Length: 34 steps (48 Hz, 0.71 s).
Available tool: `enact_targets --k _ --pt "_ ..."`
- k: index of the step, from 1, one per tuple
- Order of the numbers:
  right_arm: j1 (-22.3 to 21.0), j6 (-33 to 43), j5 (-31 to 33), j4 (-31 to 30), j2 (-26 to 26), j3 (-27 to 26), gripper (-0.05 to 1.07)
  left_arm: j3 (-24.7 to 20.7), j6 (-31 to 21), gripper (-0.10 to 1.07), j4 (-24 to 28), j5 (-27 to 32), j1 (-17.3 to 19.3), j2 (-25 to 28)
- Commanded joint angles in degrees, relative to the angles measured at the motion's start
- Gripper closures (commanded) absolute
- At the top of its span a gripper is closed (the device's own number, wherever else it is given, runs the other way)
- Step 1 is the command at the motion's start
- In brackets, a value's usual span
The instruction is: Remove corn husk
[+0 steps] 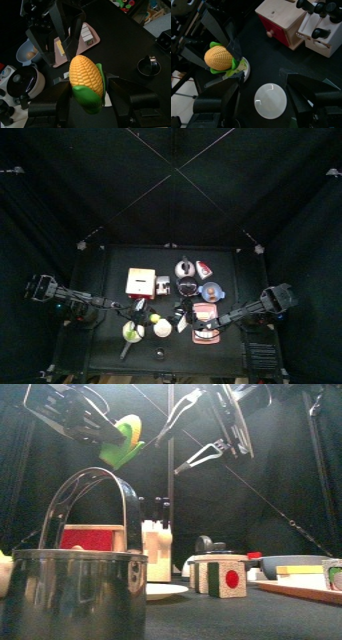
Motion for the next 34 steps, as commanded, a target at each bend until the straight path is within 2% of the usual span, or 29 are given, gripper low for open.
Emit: enact_targets --k 1,14,34 --pt "-0.26 1.49 -0.09 -1.85 -0.44 -2.02 0.11 -1.23 0.18 0.21 -0.62 0.18 0.09 -0.09" --pt "-0.53 1.76 -0.26 -3.69 1.67 -4.22 0.11 -1.05 0.18 0.21 -2.02 0.26 0.09 0.00" --pt "-3.16 1.76 -4.39 -3.43 3.87 -5.80 0.12 -1.14 0.26 0.21 -2.46 0.44 0.09 0.09"
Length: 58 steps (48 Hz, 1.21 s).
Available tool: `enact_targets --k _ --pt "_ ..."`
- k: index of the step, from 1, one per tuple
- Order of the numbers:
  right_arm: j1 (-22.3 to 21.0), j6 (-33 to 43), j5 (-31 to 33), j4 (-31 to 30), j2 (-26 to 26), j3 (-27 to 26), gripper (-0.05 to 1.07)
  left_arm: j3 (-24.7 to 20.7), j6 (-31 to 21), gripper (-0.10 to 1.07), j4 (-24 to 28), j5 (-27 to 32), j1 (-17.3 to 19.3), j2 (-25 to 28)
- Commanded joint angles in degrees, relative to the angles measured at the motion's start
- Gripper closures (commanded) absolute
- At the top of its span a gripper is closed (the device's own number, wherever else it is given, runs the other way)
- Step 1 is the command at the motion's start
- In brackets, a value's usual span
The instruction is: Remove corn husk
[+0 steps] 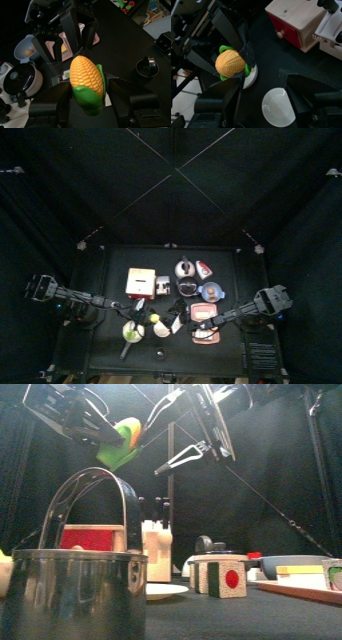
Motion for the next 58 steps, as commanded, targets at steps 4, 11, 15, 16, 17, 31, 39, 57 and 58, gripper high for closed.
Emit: enact_targets --k 4,11,15,16,17,31,39,57,58 --pt "-1.49 0.09 -1.05 -0.09 -0.44 -1.85 0.12 -1.05 0.18 0.21 -0.18 0.18 0.18 -0.18" --pt "-1.76 0.09 -1.05 -0.18 0.00 -2.29 0.15 -1.05 0.18 0.21 -0.18 0.18 0.18 -0.18" --pt "-1.85 0.09 -1.05 -0.26 0.26 -2.46 0.20 -1.14 0.18 0.21 -0.18 0.35 0.18 -0.18" --pt "-1.85 0.09 -1.14 -0.26 0.35 -2.55 0.21 -1.05 0.18 0.21 -0.18 0.44 0.18 -0.18" --pt "-1.85 0.00 -1.14 -0.26 0.35 -2.64 0.22 -1.05 0.18 0.21 -0.18 0.53 0.18 -0.09" --pt "-1.85 0.00 -1.05 -0.44 1.14 -2.99 0.48 -1.05 0.18 0.21 -0.18 2.29 0.18 0.53" --pt "-1.93 0.00 -1.05 -0.26 1.41 -2.90 0.62 -1.23 0.09 0.21 -0.18 2.46 0.18 0.53" --pt "-1.93 0.09 -0.70 0.70 1.67 -2.37 0.86 -1.32 0.18 0.21 -0.18 3.08 0.18 0.35" --pt "-1.93 0.09 -0.62 0.79 1.76 -2.29 0.87 -1.32 0.18 0.21 -0.18 3.08 0.18 0.26"
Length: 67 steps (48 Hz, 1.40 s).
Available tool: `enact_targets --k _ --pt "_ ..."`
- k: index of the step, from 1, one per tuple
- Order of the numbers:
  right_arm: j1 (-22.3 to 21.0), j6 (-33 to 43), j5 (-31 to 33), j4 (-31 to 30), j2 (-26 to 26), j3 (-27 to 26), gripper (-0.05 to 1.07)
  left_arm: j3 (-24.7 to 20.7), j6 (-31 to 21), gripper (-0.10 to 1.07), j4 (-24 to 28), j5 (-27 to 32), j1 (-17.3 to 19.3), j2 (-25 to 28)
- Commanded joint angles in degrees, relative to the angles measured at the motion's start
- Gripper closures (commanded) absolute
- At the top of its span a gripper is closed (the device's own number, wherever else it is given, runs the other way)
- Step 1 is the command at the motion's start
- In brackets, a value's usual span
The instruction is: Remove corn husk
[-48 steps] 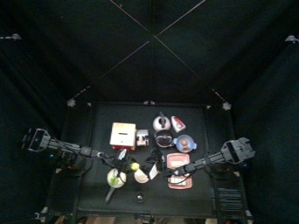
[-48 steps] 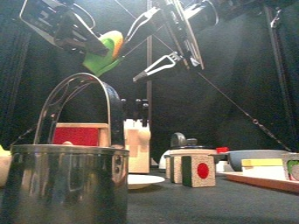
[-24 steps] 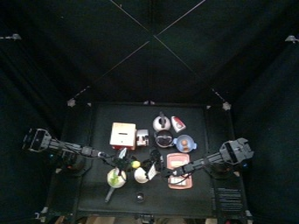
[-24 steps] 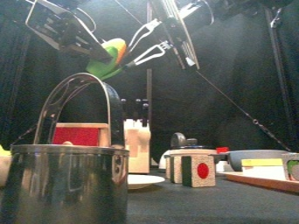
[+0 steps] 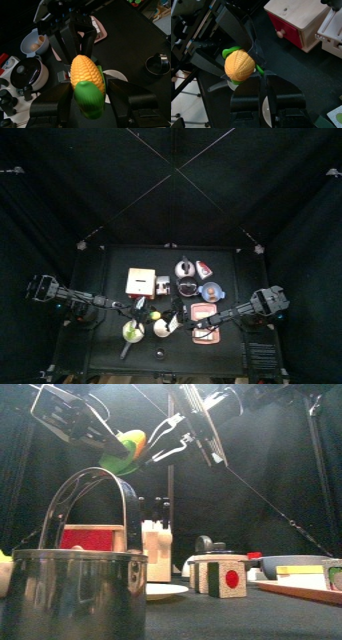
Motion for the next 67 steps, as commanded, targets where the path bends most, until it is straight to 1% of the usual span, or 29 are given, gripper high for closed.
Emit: enact_targets --k 1,7,28,37,53,67 --pt "-0.79 -0.18 0.26 0.26 -0.62 -0.62 0.87 -1.32 -0.18 0.21 -0.09 0.09 -0.18 -0.70" --pt "-0.79 -0.18 0.88 0.70 -0.62 -0.18 0.90 -1.14 -0.18 0.21 -0.09 0.09 -0.09 -1.41" --pt "-1.23 -0.09 2.02 2.72 -0.62 1.67 0.90 0.00 -0.26 0.21 -0.09 0.09 -0.88 -3.87" --pt "-1.23 -0.09 2.02 2.99 -0.62 2.20 0.90 0.35 -0.26 0.21 -0.09 0.09 -0.97 -4.31" --pt "-0.53 -0.18 1.49 5.45 -1.76 3.69 0.90 0.79 -0.26 0.21 -0.18 0.35 -1.14 -4.39" --pt "-0.62 -0.26 1.41 5.45 -1.76 3.78 0.90 1.05 -0.26 0.21 -0.18 1.14 -1.14 -4.31"
